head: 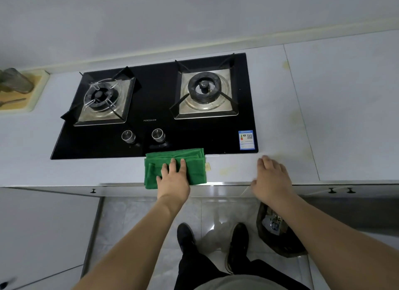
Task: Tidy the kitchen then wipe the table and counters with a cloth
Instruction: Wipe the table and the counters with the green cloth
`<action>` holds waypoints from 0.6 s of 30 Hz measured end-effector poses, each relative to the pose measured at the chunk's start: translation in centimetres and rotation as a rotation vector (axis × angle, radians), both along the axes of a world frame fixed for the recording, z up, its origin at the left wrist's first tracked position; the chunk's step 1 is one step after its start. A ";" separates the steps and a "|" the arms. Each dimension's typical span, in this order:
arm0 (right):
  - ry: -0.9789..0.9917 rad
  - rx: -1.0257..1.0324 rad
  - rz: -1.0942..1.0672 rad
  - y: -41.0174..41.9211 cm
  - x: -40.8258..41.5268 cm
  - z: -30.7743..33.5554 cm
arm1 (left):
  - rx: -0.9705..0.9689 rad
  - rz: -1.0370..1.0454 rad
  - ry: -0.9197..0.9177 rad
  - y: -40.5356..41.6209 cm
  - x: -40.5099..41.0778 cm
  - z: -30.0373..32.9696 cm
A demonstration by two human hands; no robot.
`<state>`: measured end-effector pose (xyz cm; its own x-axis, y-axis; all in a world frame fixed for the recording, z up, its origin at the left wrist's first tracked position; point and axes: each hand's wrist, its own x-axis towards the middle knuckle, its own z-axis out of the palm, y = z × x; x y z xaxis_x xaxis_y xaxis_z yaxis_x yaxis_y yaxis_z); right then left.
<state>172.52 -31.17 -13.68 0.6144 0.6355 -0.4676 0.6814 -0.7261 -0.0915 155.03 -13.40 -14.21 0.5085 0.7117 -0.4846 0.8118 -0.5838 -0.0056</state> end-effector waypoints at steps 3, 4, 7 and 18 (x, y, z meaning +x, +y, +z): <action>-0.012 -0.008 0.007 -0.1 0.1 -0.3 | 0.015 -0.015 0.018 -1.1 1.1 0.0; -0.012 -0.011 0.016 -0.1 0.1 -0.4 | 0.017 -0.030 0.020 -1.6 1.5 0.1; 0.017 0.048 0.012 -0.6 0.7 0.1 | 0.019 -0.096 0.035 -3.4 3.2 0.1; -0.040 -0.121 -0.337 -8.0 7.0 -0.7 | -0.011 -0.174 0.078 -7.1 7.6 0.5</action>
